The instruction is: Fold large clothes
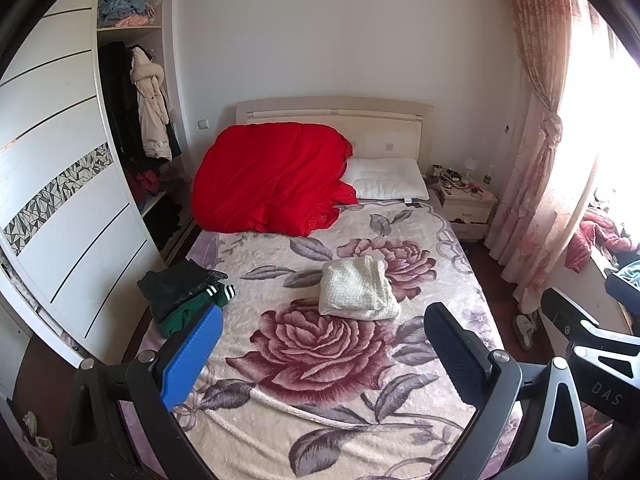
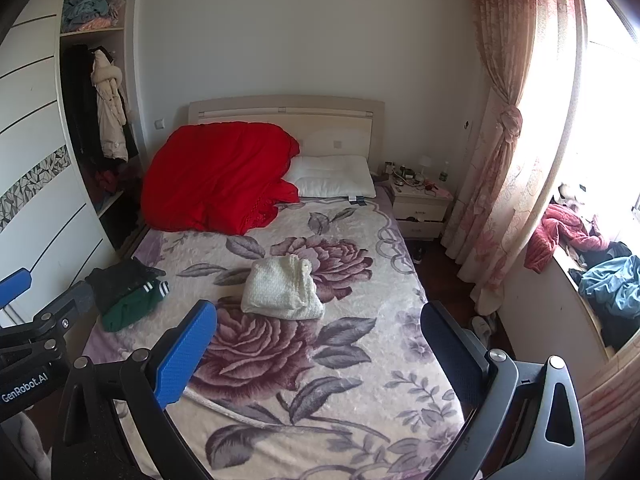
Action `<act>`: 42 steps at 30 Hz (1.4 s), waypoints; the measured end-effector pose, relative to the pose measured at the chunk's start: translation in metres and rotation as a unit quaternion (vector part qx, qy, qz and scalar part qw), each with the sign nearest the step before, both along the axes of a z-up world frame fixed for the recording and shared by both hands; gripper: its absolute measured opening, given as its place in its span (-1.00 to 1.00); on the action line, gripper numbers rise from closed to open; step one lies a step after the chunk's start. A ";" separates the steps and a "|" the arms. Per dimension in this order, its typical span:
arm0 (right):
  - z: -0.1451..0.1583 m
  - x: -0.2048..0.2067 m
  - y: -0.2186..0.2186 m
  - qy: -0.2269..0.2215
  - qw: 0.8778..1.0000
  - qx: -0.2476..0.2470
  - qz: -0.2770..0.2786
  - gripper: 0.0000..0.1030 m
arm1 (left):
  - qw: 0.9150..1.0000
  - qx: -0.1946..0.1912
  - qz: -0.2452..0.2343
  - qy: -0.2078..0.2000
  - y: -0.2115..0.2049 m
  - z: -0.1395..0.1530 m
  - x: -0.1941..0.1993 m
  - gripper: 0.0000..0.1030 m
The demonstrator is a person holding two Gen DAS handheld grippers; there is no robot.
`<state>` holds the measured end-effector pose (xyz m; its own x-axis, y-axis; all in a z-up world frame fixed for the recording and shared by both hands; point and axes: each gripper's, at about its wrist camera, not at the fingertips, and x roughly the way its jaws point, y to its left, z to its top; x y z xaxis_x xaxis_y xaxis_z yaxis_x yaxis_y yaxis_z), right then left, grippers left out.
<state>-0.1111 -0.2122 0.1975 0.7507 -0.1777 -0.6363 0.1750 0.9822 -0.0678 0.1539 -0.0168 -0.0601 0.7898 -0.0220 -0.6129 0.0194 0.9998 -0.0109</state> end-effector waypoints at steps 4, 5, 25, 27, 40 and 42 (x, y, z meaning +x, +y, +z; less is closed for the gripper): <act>-0.001 0.000 0.000 0.000 1.000 0.000 0.001 1.00 | 1.000 -0.001 -0.002 0.002 0.001 0.001 0.001 1.00; 0.000 0.000 0.000 0.000 1.000 0.000 0.000 1.00 | 1.000 -0.001 -0.004 0.002 0.001 0.001 0.001 1.00; 0.002 0.001 -0.003 -0.002 1.000 0.001 -0.001 1.00 | 1.000 -0.001 -0.010 -0.010 0.000 0.006 0.000 1.00; 0.003 0.002 -0.001 -0.002 1.000 0.001 -0.002 1.00 | 1.000 -0.001 -0.010 -0.010 0.000 0.006 0.000 1.00; 0.001 -0.007 0.000 -0.003 1.000 0.003 -0.005 1.00 | 1.000 0.002 -0.007 -0.013 0.002 0.009 0.000 1.00; 0.003 -0.005 0.001 -0.003 1.000 0.004 -0.003 1.00 | 1.000 0.003 -0.005 -0.014 0.001 0.008 0.000 1.00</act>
<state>-0.1158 -0.2111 0.2004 0.7527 -0.1783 -0.6338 0.1821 0.9815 -0.0598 0.1534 -0.0155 -0.0516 0.8068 -0.0255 -0.5902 0.0288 0.9996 -0.0038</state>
